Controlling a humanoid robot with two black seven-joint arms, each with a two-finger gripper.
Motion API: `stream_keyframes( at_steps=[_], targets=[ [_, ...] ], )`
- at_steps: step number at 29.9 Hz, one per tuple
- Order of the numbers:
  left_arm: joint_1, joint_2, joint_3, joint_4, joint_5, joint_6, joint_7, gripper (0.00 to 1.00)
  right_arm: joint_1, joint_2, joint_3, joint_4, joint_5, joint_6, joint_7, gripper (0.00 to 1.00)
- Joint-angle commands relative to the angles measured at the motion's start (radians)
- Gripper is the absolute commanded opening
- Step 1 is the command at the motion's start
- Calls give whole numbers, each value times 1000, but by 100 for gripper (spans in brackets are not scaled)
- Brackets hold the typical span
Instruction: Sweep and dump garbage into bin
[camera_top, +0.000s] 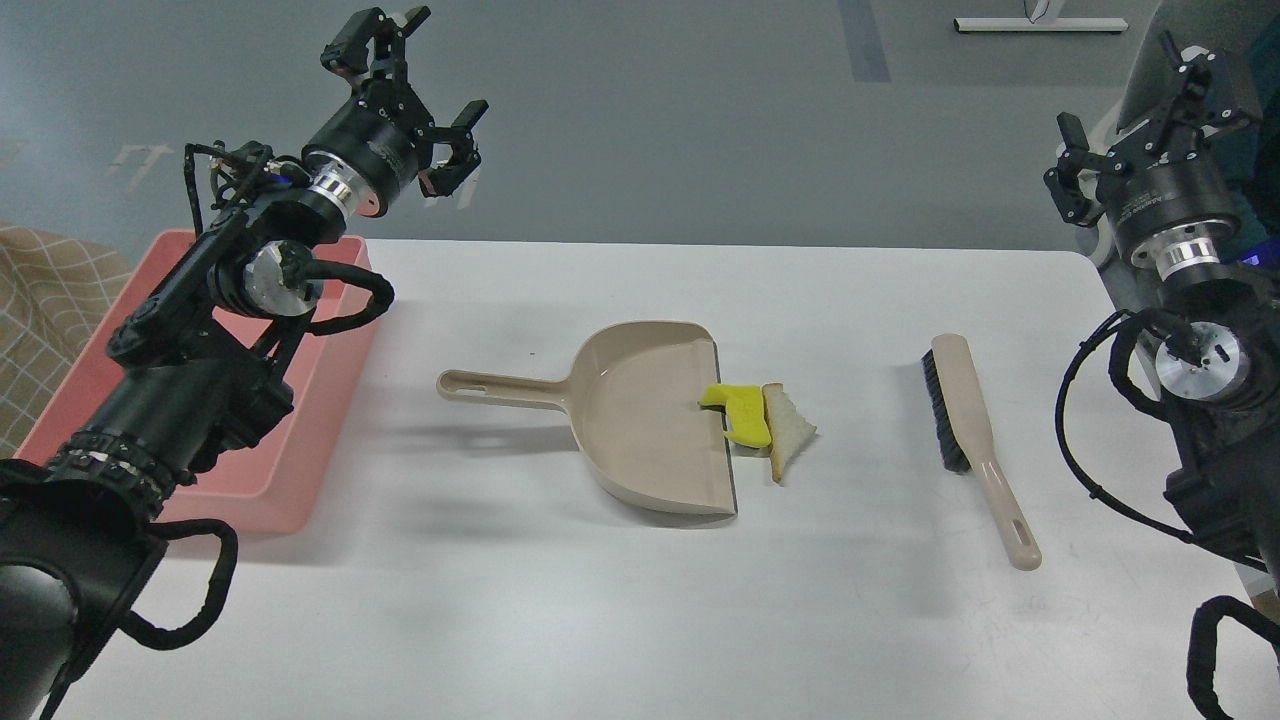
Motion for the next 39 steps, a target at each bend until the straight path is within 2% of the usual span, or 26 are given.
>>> stream_keyframes(
  at_steps=[1,12,16,21,25,30,35,37,39],
  targets=[
    [-2,-5,1,-2,2,3,-3,98,-1,3,-1,2,2,2,0,100],
    [-5,-10,1,-6,4,6,-1,98,-5,11,-2,11,4,0,3,100],
    [7,-14,4,-46,4,6,-1,98,-1,11,-2,11,4,2,3,100],
    [30,18,77,-143,31,29,-1,98,-1,14,-4,13,2,2,3,100],
    [79,87,103,-253,139,86,-4,98,4,12,-4,13,2,-2,3,100],
    [153,203,131,-429,218,90,-4,98,4,3,-4,13,2,-2,3,100],
    [279,323,131,-646,309,107,-1,98,2,3,-4,13,2,-2,3,100],
    [366,393,130,-777,399,147,0,98,2,5,-7,13,2,-2,3,100],
    [427,432,130,-856,458,165,0,98,1,6,-7,13,2,-2,3,100]
  ],
)
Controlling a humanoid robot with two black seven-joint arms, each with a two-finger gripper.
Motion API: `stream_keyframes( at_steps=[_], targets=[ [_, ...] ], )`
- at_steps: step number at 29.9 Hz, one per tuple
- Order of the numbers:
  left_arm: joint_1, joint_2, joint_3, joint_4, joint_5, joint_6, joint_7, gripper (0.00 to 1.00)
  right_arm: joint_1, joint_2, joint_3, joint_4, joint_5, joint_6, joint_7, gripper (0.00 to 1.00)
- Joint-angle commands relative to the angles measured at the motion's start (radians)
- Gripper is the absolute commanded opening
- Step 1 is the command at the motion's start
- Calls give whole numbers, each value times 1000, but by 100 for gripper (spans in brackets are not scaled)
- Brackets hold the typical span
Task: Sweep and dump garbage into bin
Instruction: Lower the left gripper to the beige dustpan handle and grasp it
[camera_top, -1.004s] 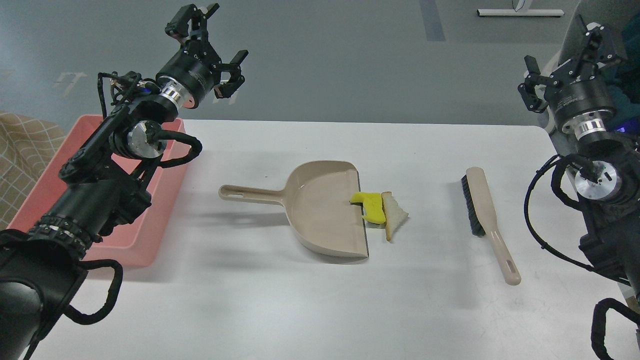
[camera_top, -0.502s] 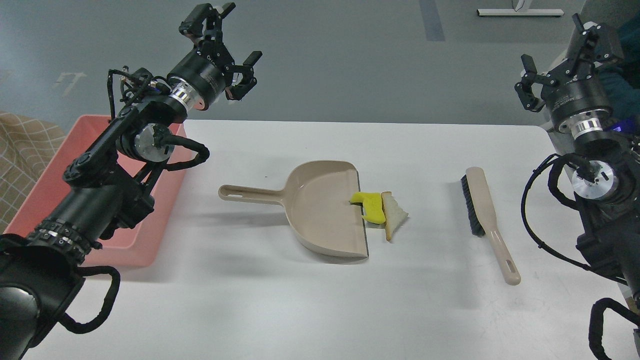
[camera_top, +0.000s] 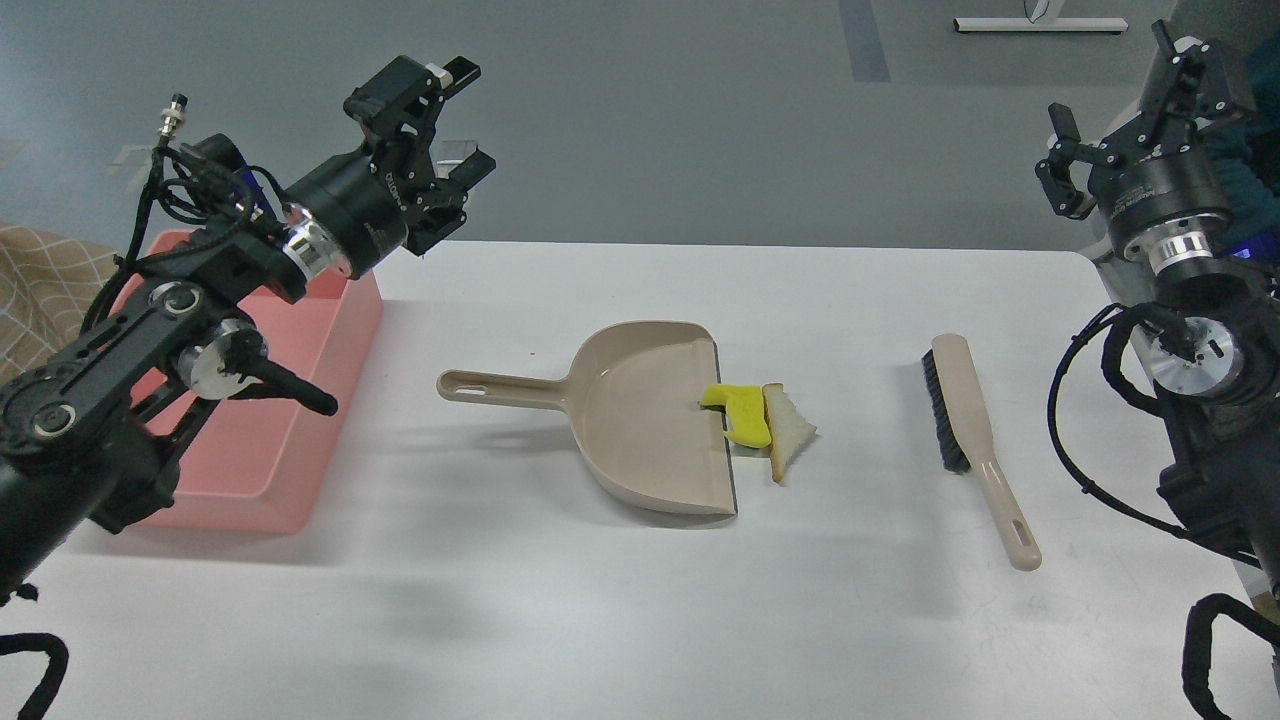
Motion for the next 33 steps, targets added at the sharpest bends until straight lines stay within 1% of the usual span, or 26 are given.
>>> stream_keyframes(
  at_steps=[1,2,4,6,7,8,10,14,18,23,26,33],
  targets=[
    [127,80,-3,-164,121,40,1,98,-2,4,-2,-1,0,0,0,100],
    [128,81,-3,-164,122,40,1,98,-2,4,-2,-1,0,0,0,100],
    [202,96,-3,-232,197,61,1,98,-4,6,-2,-1,0,0,0,100],
    [254,93,-3,-264,259,72,1,98,-4,6,-2,-1,-1,0,0,100],
    [284,85,-3,-272,315,75,1,98,-6,6,-2,-1,-1,0,0,100],
    [284,85,-3,-272,315,75,1,98,-6,6,-2,-1,-1,0,0,100],
    [321,73,-3,-273,402,78,1,98,-7,6,-2,-1,-1,0,0,100],
    [390,-4,-2,-272,464,124,20,98,-9,3,-2,-4,-1,0,0,100],
    [428,-39,3,-258,468,144,23,98,-15,3,-2,-2,-1,0,0,100],
    [434,-86,6,-211,468,157,23,98,-16,1,-2,-4,-1,0,0,100],
    [434,-114,6,-160,468,198,21,98,-16,3,-2,-2,-1,-1,0,100],
    [479,-117,6,-144,467,229,20,98,-18,1,-2,-2,-1,0,0,100]
  ],
)
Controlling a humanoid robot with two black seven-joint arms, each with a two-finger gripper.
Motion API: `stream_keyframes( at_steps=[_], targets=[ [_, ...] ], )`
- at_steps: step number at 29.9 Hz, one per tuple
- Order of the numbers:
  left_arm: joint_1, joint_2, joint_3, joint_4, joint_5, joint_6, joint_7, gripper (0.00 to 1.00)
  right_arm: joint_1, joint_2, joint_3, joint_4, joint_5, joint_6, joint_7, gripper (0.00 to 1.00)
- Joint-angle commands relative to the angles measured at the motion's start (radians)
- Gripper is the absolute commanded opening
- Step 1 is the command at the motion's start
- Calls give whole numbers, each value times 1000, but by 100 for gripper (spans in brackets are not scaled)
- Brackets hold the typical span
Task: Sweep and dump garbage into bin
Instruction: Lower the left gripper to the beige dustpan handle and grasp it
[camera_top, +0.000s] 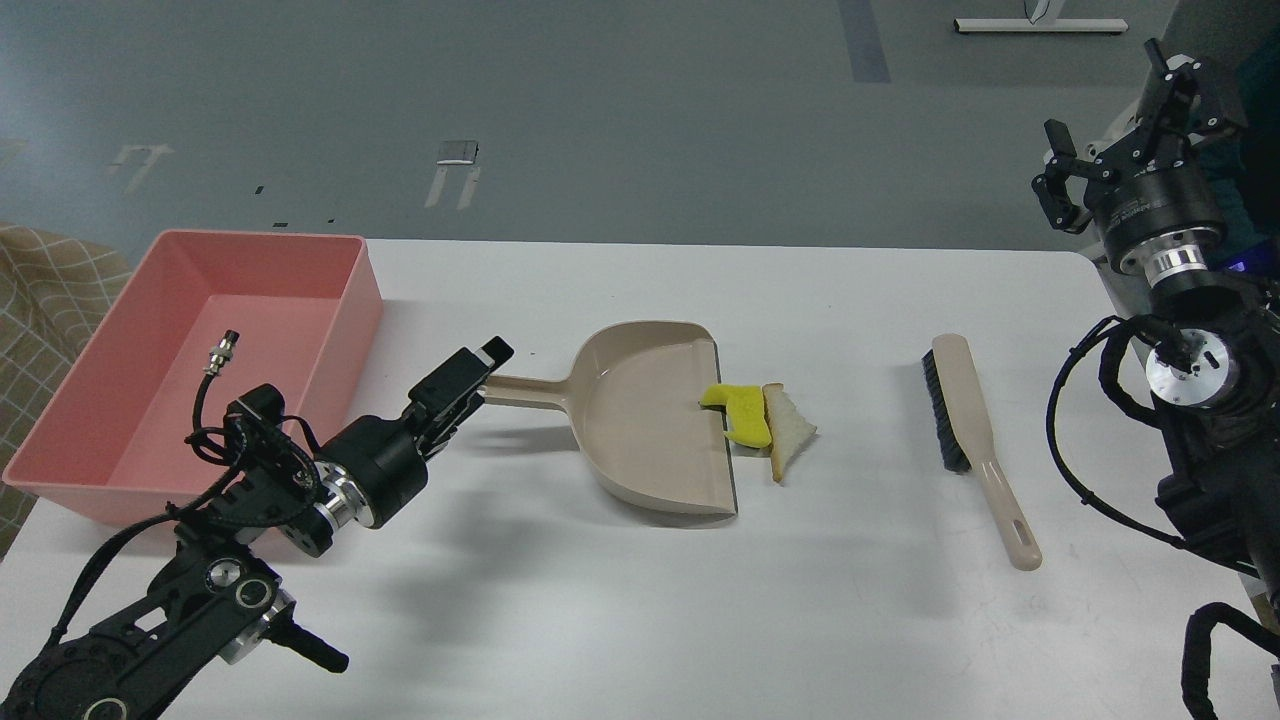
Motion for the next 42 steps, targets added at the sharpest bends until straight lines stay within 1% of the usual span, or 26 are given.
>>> stream_keyframes(
  at_steps=[1,5,9,16,19,24,30,36,37,40,41,42],
  targets=[
    [17,-2,0,3,0,12,-1,98,0,-1,0,-1,0,0,0,100],
    [30,-5,0,9,0,26,-1,98,0,-1,0,0,0,0,0,100],
    [30,-33,-1,28,0,26,-1,98,-2,-1,0,-1,0,0,0,100],
    [28,-83,-1,104,0,52,-1,98,-3,-2,0,-1,0,0,0,100],
    [19,-100,-3,146,0,72,-1,98,-2,-2,0,-1,0,0,0,100],
    [-7,-112,-3,177,0,78,-1,97,-2,-2,0,-1,0,0,0,100],
    [-50,-128,-3,224,-2,81,-1,94,-2,-2,0,-1,-2,0,0,100],
    [-76,-158,-3,270,-2,89,-3,88,-3,-2,0,-3,-2,0,0,100],
    [-81,-163,-3,276,-2,89,-3,85,-3,-2,0,-1,-2,0,0,100],
    [-91,-174,-3,287,-2,89,-3,80,-5,-2,0,-1,-2,0,0,100],
    [-95,-175,-3,290,-2,89,-3,78,-5,-2,0,-1,-2,0,0,100],
    [-96,-178,-3,292,-2,89,-3,72,-5,-2,0,-1,-2,0,0,100]
  ],
)
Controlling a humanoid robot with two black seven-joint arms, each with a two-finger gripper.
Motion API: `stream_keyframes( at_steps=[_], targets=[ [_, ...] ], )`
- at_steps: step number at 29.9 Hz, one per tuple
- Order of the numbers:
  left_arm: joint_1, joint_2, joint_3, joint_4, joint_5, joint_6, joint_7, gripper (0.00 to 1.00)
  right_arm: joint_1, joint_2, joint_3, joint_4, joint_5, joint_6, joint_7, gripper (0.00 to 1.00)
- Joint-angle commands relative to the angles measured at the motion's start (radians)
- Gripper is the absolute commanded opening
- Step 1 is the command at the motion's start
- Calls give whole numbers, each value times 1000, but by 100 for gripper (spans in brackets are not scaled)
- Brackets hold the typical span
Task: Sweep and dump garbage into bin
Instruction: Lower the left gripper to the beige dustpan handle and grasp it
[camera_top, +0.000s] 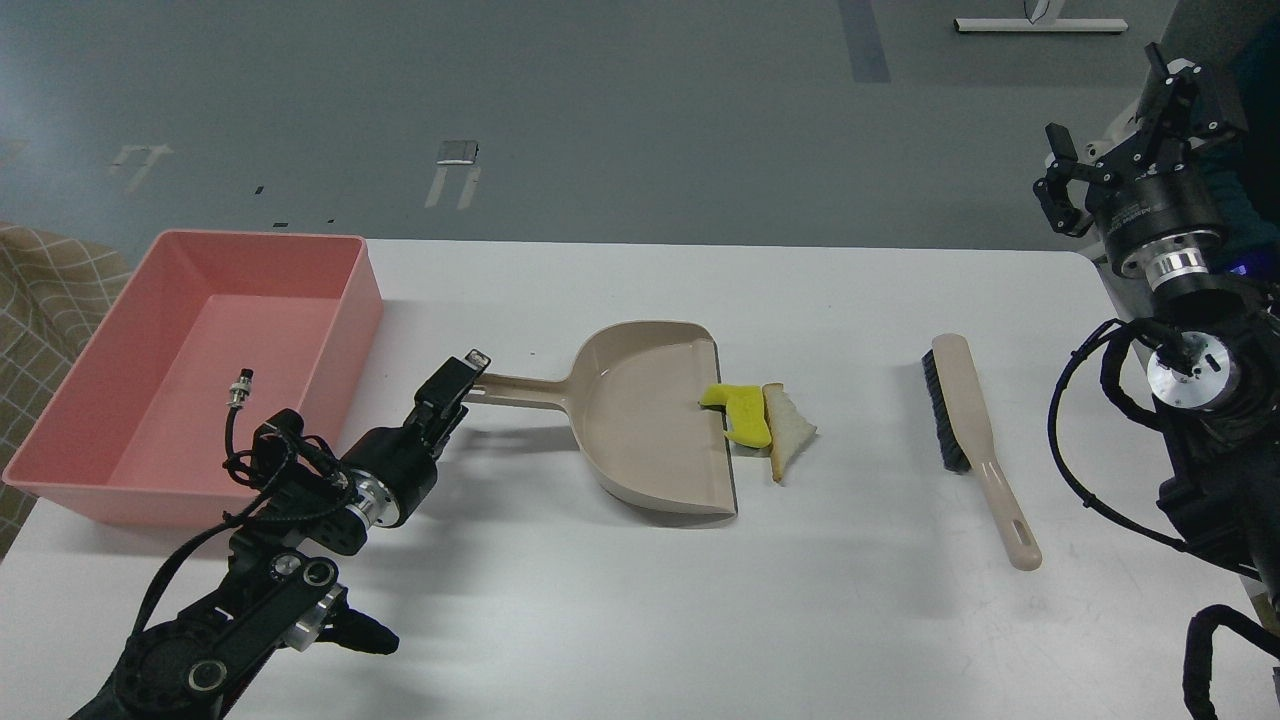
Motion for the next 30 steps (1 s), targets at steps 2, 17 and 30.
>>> stream_keyframes(
  at_steps=[2,17,30],
  targets=[
    [-12,-9,0,7,2,-1,1,62,0,0,0,0,0,0,0,100],
    [-10,-12,0,3,0,0,0,0,-2,0,0,0,0,0,0,100],
    [-33,-18,0,-4,3,23,-8,0,3,2,0,0,2,0,0,100]
  ],
)
